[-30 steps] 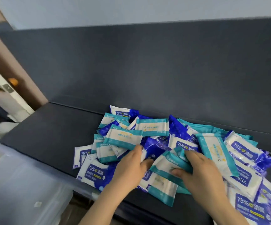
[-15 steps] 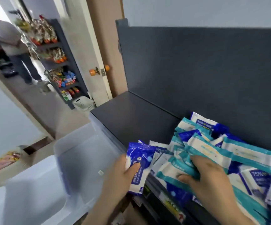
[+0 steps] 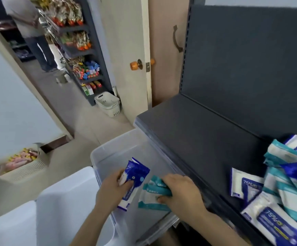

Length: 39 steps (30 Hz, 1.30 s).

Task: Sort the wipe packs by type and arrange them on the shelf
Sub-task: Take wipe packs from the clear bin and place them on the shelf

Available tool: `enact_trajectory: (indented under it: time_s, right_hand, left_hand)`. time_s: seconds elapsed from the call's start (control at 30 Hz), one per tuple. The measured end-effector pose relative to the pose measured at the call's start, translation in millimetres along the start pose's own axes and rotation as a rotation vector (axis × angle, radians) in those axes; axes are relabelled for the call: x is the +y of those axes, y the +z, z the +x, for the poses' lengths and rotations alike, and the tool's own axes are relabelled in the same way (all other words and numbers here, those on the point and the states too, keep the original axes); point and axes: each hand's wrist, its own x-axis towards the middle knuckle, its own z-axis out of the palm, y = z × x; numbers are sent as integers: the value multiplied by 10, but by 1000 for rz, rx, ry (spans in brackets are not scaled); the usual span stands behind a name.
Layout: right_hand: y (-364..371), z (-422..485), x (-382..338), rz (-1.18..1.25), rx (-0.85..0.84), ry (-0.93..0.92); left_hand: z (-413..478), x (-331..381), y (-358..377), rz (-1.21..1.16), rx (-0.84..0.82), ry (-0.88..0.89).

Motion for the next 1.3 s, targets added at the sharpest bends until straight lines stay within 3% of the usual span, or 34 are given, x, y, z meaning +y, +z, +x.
enact_trajectory:
  time_s: [0.5, 0.73, 0.93, 1.13, 1.3]
  right_hand:
    - [1511, 1168, 163, -122, -424, 151]
    - [1834, 1459, 175, -169, -481, 18]
    - [1602, 1222, 228, -26, -184, 67]
    - [922, 616, 161, 192, 217, 157]
    - [284, -38, 284, 209, 619, 227]
  left_hand:
    - [1515, -905, 509, 301, -512, -22]
    - [1607, -1108, 671, 320, -502, -53]
    - [1421, -961, 574, 101, -169, -33]
    - [942, -525, 635, -175, -124, 109]
    - [543, 99, 851, -225, -143, 420]
